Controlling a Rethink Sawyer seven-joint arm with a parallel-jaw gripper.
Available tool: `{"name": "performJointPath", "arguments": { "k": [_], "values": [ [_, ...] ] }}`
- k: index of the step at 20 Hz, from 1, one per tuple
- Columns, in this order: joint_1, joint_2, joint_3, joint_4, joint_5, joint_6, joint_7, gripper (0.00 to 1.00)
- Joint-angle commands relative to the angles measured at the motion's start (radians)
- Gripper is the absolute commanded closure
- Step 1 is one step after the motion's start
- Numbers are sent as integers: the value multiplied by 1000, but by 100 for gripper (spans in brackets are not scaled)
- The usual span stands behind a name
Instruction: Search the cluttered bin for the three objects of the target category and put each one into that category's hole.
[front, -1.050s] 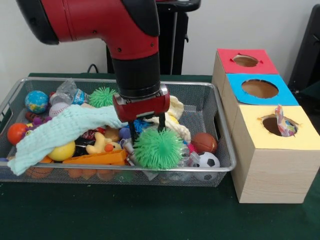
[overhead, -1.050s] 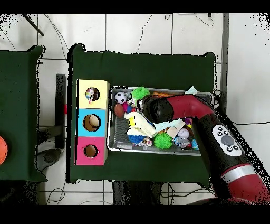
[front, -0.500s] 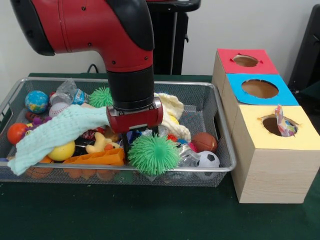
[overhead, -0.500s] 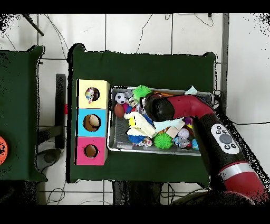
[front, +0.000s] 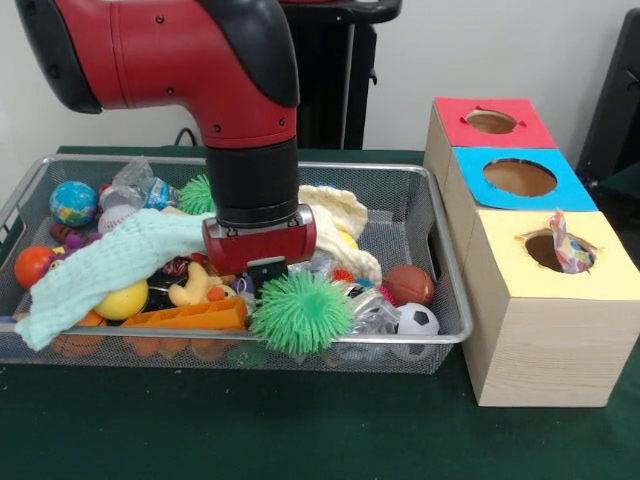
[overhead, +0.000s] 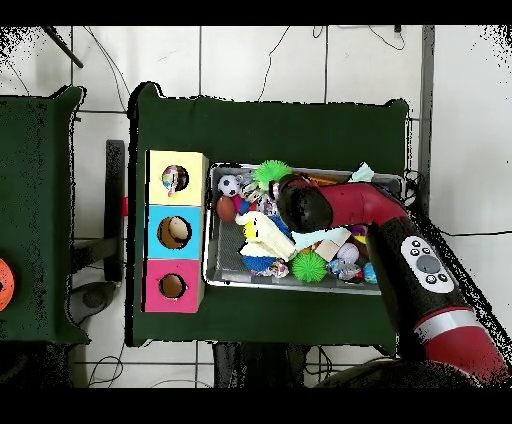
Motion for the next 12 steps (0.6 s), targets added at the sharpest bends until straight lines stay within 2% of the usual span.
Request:
{"name": "performJointPath", "arguments": {
  "k": [1, 6, 8, 12],
  "values": [
    [51, 80, -105, -1, -55, -138, 144, 100],
    [32, 40, -119, 68, -9, -131, 146, 100],
    [0, -33, -110, 147, 23, -102, 134, 100],
    [-87, -173, -72, 276, 87, 15, 43, 100]
  ]
}}
